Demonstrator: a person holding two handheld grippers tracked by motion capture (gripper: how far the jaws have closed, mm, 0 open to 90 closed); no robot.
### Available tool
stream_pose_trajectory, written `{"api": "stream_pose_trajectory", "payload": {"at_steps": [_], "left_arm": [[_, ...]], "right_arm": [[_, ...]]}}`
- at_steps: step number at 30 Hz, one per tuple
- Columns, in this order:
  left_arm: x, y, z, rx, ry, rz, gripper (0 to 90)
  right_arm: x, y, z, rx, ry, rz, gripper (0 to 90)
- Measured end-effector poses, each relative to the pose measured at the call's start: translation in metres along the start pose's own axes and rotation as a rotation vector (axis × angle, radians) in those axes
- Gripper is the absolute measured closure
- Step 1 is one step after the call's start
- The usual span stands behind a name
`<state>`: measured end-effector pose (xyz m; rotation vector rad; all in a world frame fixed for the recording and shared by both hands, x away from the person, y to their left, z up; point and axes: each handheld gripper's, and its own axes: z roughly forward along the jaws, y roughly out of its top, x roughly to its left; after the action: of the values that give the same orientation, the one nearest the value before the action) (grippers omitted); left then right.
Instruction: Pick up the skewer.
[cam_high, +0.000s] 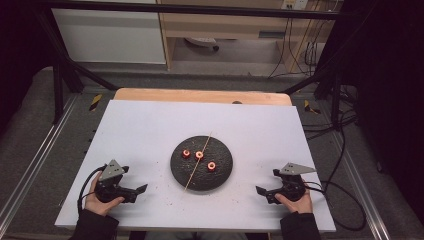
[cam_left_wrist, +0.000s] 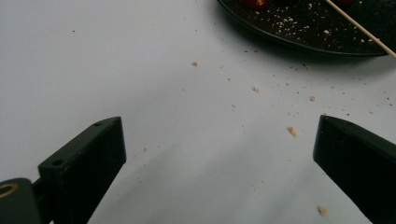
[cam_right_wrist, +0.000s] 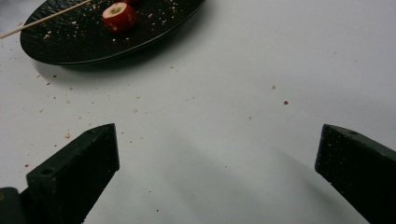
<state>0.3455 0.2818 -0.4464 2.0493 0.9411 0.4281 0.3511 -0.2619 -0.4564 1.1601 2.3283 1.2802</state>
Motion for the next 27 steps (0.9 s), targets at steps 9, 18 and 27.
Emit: {"api": "stream_pose_trajectory", "payload": {"at_steps": [9, 18, 27], "left_arm": [[-0.006, 0.002, 0.003, 0.015, -0.011, 0.015, 3.3], [-0.012, 0.008, 0.006, 0.024, 0.003, 0.010, 3.5], [-0.017, 0.014, 0.007, 0.030, 0.015, 0.000, 3.6]], "right_arm": [[0.000, 0.000, 0.000, 0.001, -0.002, 0.002, 0.6], [0.001, 0.000, 0.000, 0.003, -0.005, 0.005, 0.5], [0.001, 0.000, 0.001, 0.006, -0.009, 0.002, 0.5]]}}
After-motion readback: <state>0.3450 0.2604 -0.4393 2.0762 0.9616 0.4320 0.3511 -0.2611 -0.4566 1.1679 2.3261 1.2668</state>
